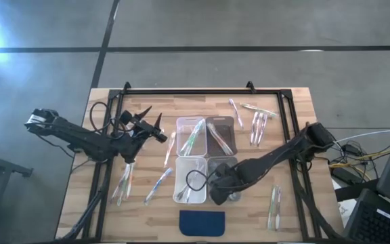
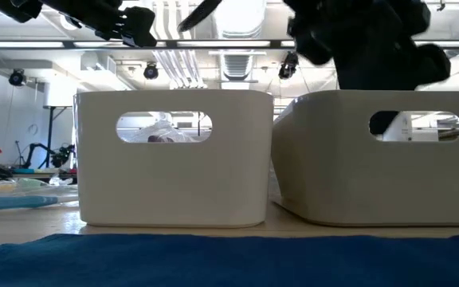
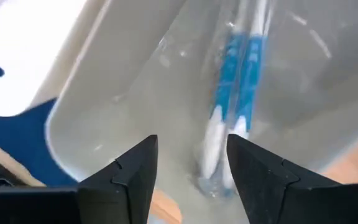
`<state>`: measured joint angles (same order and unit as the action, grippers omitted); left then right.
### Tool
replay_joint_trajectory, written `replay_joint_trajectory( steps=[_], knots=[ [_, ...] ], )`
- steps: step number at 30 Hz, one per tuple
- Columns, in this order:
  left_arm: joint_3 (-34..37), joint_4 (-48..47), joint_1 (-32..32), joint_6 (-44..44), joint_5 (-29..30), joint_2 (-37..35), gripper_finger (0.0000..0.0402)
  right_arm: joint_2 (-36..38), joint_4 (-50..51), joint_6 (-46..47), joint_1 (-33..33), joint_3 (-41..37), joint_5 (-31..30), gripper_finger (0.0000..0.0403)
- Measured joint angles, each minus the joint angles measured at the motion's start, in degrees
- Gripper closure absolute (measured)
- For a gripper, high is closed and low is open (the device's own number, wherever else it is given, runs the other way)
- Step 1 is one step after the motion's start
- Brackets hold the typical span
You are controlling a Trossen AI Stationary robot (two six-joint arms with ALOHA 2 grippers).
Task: Pick & Place Toothbrushes
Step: Put the orange toothbrush into the black bin
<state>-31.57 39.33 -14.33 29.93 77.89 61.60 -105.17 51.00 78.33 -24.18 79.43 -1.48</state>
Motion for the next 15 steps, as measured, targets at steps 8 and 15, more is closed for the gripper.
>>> replay_joint_trajectory(
  steps=[8, 15],
  knots=[
    [0.02, -0.09, 0.01, -0.04, -0.13, 0.00, 0.0183, 6.35, 16.45, 2.06, -0.02, 3.25, -9.51, 0.0246],
    [0.02, -0.09, 0.00, -0.09, -0.18, 0.00, 0.0183, 13.49, 32.65, 6.70, 2.98, 1.15, -17.75, 0.0278]
  ],
)
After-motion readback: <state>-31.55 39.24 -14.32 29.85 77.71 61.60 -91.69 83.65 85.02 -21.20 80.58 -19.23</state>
